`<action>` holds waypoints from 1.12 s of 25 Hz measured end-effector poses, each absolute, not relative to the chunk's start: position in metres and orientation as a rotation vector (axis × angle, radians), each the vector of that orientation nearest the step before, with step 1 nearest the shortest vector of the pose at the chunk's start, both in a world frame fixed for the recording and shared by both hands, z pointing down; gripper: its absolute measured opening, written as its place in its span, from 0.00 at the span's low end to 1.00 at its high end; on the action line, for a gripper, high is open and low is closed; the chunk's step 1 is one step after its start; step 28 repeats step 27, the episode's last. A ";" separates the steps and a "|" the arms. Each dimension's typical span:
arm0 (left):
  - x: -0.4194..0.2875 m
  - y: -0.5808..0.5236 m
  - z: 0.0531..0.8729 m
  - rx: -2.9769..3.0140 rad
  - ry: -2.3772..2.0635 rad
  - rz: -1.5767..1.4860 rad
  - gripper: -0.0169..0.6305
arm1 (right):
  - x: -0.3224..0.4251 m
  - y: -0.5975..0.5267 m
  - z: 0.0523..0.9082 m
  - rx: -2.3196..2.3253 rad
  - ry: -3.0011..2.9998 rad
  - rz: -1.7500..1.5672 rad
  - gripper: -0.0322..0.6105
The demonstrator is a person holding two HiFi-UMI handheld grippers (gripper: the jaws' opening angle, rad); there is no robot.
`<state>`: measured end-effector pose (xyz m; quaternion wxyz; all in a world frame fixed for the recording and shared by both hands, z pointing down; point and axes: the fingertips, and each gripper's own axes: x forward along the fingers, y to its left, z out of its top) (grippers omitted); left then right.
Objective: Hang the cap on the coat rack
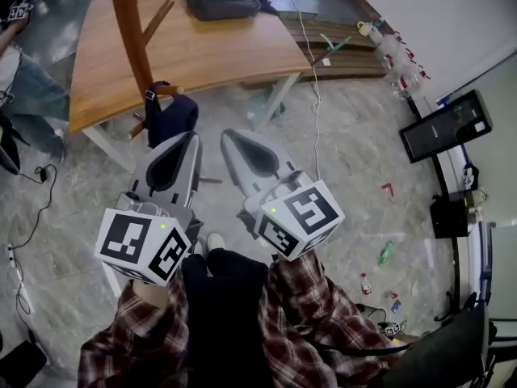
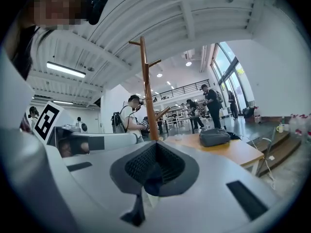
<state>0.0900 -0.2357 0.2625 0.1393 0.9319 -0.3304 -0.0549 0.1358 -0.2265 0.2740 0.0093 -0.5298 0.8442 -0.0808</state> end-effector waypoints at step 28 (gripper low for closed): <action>0.149 -0.221 0.285 2.702 -0.757 -0.107 0.04 | 0.197 -0.209 0.285 -1.860 2.519 -0.257 0.07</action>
